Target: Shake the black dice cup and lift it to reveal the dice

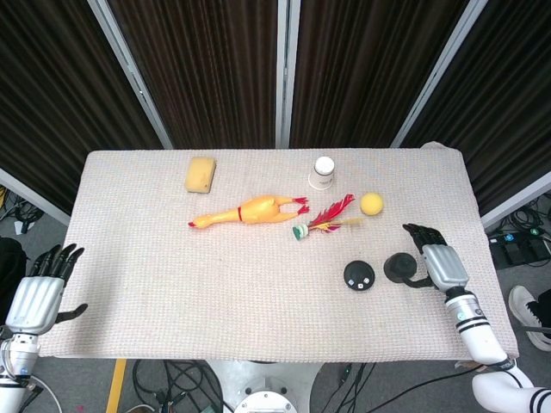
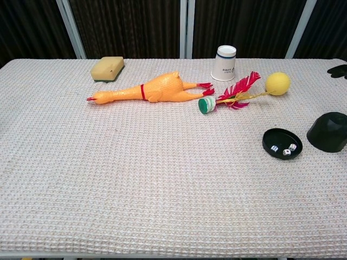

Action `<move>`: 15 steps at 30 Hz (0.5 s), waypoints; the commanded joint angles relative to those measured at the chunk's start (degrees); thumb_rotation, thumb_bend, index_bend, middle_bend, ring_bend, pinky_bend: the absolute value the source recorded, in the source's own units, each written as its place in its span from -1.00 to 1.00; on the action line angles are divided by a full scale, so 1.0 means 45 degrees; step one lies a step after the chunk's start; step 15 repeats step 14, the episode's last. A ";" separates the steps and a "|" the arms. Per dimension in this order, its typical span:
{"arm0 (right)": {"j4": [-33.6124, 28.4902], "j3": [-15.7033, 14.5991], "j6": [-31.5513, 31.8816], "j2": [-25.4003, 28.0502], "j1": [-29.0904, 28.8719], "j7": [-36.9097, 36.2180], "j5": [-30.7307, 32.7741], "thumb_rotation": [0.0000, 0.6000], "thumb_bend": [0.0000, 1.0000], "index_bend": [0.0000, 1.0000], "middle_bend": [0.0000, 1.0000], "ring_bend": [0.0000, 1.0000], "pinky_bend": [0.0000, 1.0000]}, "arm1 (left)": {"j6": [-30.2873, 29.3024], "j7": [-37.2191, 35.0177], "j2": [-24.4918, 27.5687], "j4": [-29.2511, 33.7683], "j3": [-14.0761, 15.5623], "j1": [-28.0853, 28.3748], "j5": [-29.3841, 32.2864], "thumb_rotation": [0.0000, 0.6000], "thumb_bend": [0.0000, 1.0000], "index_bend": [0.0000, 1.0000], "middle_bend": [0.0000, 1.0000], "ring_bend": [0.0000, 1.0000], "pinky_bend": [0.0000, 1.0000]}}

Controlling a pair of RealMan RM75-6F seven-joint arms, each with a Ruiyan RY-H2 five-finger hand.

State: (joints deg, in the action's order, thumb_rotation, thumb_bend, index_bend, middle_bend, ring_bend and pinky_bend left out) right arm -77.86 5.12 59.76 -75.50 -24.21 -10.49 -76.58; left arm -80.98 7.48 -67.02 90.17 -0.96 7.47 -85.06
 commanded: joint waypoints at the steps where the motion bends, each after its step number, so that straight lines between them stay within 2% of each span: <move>1: -0.0716 0.0162 0.0759 0.0559 0.0175 -0.0072 -0.0459 1.00 -1.00 -1.00 -0.92 -1.00 -1.00 | -0.0041 0.0066 0.0066 0.0114 -0.0039 -0.0002 0.0023 1.00 -0.77 -0.84 -0.89 -1.00 -0.78; 5: -0.2044 0.0153 0.1424 0.1782 0.0456 0.1461 -0.0583 1.00 -1.00 -1.00 -0.94 -1.00 -1.00 | 0.0047 0.0207 0.0239 0.0324 -0.0123 0.0071 0.0135 1.00 -0.77 -0.84 -0.89 -1.00 -0.78; 8: -0.3164 0.0018 0.2149 0.2654 0.0916 0.3696 -0.0319 1.00 -1.00 -1.00 -0.96 -1.00 -1.00 | 0.0027 0.0219 0.0297 0.0350 -0.0155 0.0074 0.0168 1.00 -0.77 -0.84 -0.89 -1.00 -0.78; 11: -0.4171 -0.0207 0.2970 0.3095 0.1511 0.5581 0.0037 1.00 -1.00 -1.00 -0.97 -1.00 -1.00 | 0.0007 0.0215 0.0290 0.0342 -0.0127 0.0057 0.0144 1.00 -0.77 -0.84 -0.89 -1.00 -0.78; 15: -0.4561 -0.0458 0.3651 0.3135 0.1989 0.6632 0.0042 1.00 -1.00 -1.00 -0.97 -1.00 -1.00 | 0.0001 0.0229 0.0251 0.0349 -0.0135 0.0082 0.0104 1.00 -0.77 -0.84 -0.89 -1.00 -0.78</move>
